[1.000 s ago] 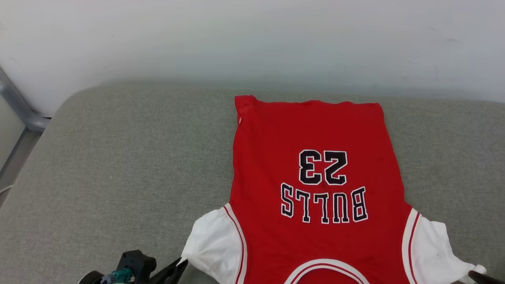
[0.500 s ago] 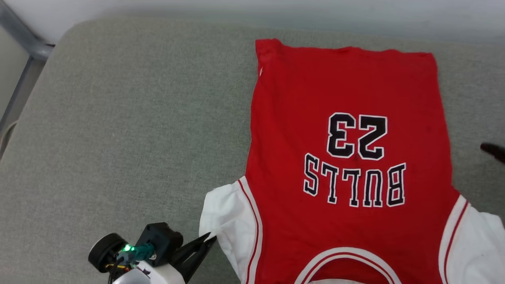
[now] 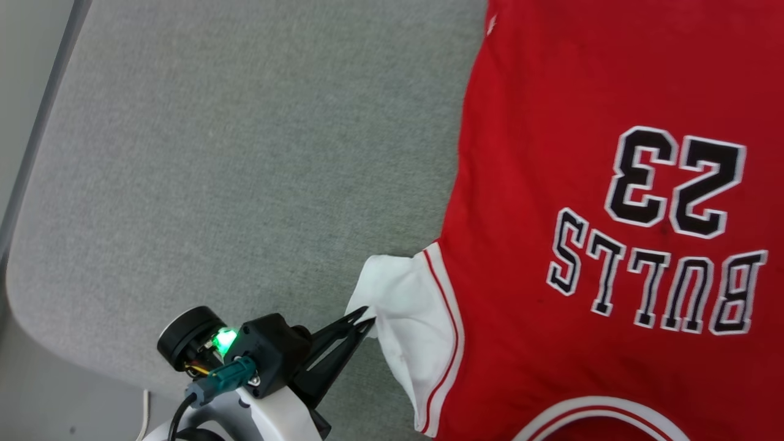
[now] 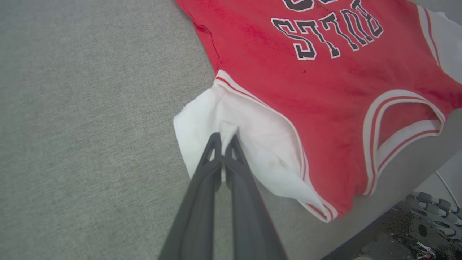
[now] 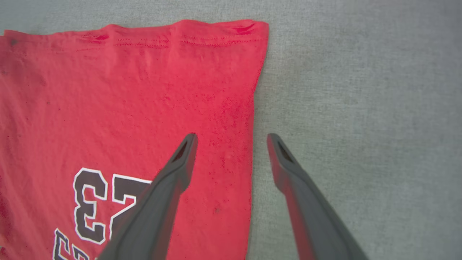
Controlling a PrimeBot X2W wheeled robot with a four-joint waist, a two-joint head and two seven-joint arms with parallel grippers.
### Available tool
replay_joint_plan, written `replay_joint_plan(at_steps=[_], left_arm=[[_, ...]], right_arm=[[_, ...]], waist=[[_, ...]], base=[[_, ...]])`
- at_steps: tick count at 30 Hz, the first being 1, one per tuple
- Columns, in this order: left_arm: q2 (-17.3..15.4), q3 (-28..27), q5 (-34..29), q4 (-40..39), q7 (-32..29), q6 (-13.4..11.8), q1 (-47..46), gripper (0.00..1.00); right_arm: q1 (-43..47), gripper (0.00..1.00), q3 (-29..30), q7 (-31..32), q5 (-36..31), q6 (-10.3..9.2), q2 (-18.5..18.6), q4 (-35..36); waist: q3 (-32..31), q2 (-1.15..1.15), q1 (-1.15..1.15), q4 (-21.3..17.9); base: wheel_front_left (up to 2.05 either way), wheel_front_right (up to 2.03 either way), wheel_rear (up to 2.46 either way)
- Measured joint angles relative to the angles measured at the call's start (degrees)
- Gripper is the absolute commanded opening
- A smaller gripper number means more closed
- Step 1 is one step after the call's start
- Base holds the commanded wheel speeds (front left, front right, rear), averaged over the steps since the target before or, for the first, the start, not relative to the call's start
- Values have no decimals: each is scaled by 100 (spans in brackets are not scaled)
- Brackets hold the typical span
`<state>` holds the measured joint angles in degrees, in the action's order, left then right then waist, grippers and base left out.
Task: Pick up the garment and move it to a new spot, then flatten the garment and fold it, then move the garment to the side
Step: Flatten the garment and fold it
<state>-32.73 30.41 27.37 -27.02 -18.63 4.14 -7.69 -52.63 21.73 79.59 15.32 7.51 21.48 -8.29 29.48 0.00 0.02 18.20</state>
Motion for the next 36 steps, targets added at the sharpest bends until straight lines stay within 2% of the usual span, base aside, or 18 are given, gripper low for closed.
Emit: replay_joint_plan(at_steps=[9, 19, 20, 21, 28, 36], left_arm=[[178, 81, -56, 11, 231, 44, -237, 0], [293, 111, -59, 172, 420, 53, -349, 0], [300, 112, -59, 185, 428, 53, -352, 0], [302, 115, -59, 199, 443, 53, -353, 0], [325, 116, -80, 277, 520, 49, -410, 0], [328, 89, -101, 372, 578, 0, -436, 0]], right_arm=[[-811, 100, 188, -85, -751, -1, 146, -572], [-914, 100, -22, -193, -866, -1, 194, -860], [-899, 54, -31, -191, -856, -1, 212, -881], [-884, 0, -79, -183, -831, 0, 242, -890], [-740, 0, -194, -212, -716, -1, 421, -929], [-417, 0, -285, -376, -526, 0, 391, -1028]], waist=[[622, 0, -1, 514], [829, 0, -2, 727], [831, 0, -2, 733], [834, 0, -2, 738], [811, 0, -2, 730], [567, 0, -2, 573]], base=[[0, 0, 0], [0, 0, 0], [0, 0, 0], [0, 0, 0], [0, 0, 0], [0, 0, 0]])
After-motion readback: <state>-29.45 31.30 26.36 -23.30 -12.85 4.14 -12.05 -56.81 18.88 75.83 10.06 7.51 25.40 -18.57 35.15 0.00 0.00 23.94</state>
